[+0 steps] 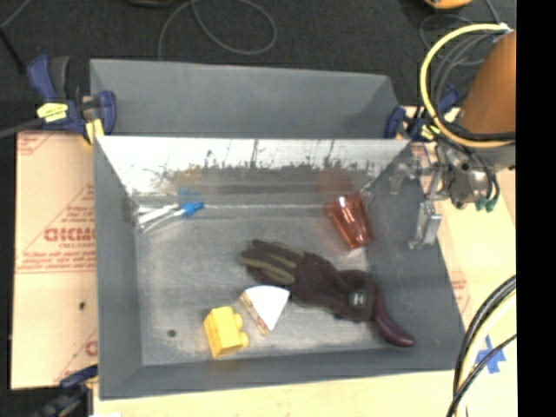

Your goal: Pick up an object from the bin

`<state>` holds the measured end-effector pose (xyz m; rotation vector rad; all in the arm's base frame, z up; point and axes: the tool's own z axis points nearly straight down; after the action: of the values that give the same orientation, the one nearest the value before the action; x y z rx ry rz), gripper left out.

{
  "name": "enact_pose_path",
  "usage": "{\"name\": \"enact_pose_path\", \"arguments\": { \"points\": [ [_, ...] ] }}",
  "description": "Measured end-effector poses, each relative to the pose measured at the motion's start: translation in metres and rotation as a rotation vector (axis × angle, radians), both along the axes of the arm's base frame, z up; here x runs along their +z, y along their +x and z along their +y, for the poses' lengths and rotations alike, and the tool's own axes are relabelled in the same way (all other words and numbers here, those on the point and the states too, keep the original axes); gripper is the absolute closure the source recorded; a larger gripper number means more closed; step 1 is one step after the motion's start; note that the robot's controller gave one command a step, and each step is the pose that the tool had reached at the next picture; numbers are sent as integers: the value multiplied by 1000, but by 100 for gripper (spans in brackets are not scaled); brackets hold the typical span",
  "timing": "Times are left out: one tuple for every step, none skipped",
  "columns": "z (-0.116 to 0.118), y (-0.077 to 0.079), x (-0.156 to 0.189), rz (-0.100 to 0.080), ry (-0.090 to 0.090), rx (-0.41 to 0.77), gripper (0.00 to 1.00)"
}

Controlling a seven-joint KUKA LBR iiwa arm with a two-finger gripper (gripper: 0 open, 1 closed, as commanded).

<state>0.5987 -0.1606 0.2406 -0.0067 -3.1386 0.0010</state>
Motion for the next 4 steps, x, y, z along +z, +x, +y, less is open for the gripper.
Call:
{"name": "enact_pose_path", "arguments": {
  "points": [
    [1,1,5,-8,-2,3,0],
    [14,5,-35,-15,-4,37,0],
    [40,11,-79,-11,-2,19,0],
    [59,16,-134,-20,-3,-15,0]
  ]
}}
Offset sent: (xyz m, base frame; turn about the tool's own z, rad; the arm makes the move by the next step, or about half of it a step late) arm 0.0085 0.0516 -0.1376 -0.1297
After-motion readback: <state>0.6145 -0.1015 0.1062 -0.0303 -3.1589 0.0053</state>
